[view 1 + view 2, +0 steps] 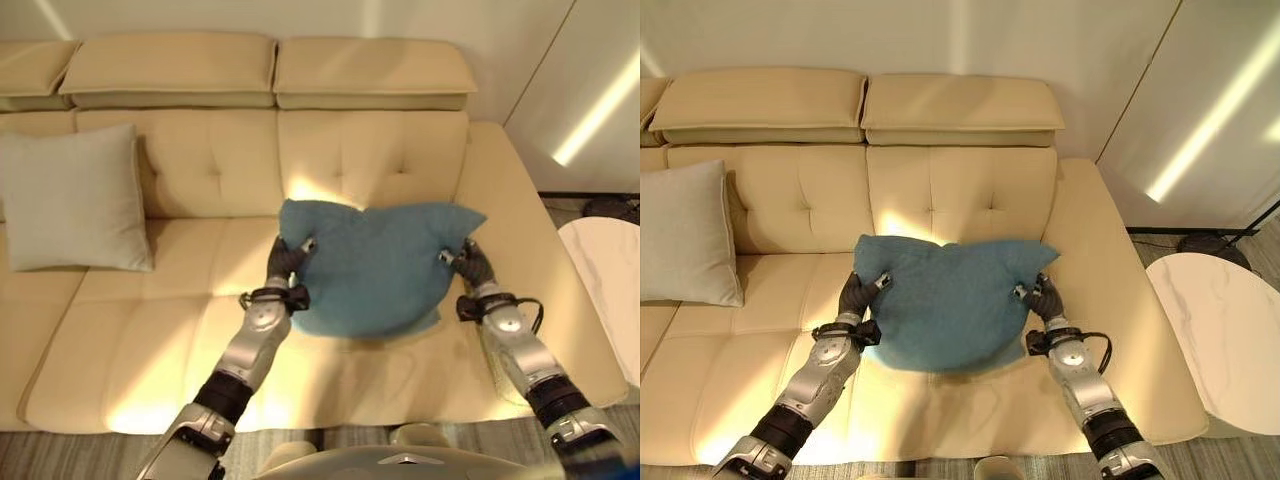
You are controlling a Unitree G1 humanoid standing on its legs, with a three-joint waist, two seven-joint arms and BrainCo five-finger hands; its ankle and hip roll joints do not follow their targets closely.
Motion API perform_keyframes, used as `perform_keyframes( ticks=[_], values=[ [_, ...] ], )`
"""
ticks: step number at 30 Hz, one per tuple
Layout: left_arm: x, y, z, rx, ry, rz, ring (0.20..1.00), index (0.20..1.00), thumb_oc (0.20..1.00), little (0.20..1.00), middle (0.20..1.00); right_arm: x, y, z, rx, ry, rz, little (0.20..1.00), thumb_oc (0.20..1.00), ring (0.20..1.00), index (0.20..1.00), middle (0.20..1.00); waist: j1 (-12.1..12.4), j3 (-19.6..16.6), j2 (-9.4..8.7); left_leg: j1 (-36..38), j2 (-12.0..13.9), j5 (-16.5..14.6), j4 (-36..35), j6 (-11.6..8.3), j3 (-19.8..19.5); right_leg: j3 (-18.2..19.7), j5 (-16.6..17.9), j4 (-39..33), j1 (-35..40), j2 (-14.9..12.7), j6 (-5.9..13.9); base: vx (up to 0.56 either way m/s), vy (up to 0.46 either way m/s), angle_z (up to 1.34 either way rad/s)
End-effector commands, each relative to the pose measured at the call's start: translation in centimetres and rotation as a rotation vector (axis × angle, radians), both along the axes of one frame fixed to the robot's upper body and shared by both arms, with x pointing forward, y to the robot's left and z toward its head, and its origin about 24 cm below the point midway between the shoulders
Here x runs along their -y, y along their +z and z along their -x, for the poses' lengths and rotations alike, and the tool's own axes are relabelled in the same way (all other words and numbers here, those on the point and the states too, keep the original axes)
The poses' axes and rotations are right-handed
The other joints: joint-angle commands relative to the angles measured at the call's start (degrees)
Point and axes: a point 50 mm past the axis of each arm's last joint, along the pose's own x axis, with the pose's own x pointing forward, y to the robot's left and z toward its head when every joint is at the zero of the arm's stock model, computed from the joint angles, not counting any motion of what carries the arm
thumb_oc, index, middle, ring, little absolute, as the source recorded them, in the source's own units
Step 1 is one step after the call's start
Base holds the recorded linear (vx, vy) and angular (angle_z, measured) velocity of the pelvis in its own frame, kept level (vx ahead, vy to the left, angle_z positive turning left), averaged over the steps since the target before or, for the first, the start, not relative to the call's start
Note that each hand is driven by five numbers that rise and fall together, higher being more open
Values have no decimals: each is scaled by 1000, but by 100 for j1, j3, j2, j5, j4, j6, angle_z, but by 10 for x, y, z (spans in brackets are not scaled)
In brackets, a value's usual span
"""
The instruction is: Pick up all the scattered cushions and arrange them neatly on the sofa.
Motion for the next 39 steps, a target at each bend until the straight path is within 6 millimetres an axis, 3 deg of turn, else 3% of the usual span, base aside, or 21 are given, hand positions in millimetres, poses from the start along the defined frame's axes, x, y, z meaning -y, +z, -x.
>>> perform_keyframes(
  ticks=[1,7,14,16,19,25,28,39],
  values=[
    [38,76,-31,335,-108,5,200,200,200,200,200,-43,65,-28,303,134,-30,200,200,200,200,200,34,-674,-18,-78,-55,-48,25,-258,481,-140,-357,40,299,-115,457,38,0,5],
    [41,124,-54,465,-82,-45,200,200,200,200,200,-51,108,-54,405,135,43,200,200,200,200,200,43,-612,14,-276,-70,-18,25,-280,437,-201,-302,40,114,-143,488,-5,16,6],
    [39,152,-74,508,-50,-84,200,200,200,200,200,-57,132,-73,426,133,87,200,200,200,200,200,46,-500,32,-547,-61,24,25,-292,452,-152,-214,40,-187,-143,525,-40,15,8],
    [41,175,-86,539,-35,-72,200,200,200,200,200,-70,165,-86,496,140,109,200,200,200,200,200,45,-285,40,-1184,-41,195,25,-331,495,-39,-15,40,-874,-99,580,-270,14,-8],
    [39,188,-92,564,-18,-81,200,200,200,200,200,-70,179,-91,524,124,125,200,200,200,200,200,49,-308,48,-1635,-45,334,25,-405,496,-45,124,40,-1335,-95,567,-106,10,-13],
    [32,196,-104,549,22,-130,200,200,200,200,200,-61,196,-102,542,70,213,200,200,200,200,200,27,-270,50,-2280,-81,519,25,-520,423,-68,289,40,-1974,-128,587,-24,-3,3],
    [29,210,-105,588,36,-121,200,200,200,200,200,-57,203,-106,551,48,237,200,200,200,200,200,29,-245,69,-2495,-87,579,25,-583,379,-92,318,40,-2182,-128,595,15,-29,17],
    [35,244,-103,687,30,-130,200,200,200,200,200,-65,231,-105,622,69,257,200,200,200,200,200,42,-224,99,-2428,-87,515,25,-569,364,-101,288,40,-2179,-131,611,16,-4,1]
  ],
)
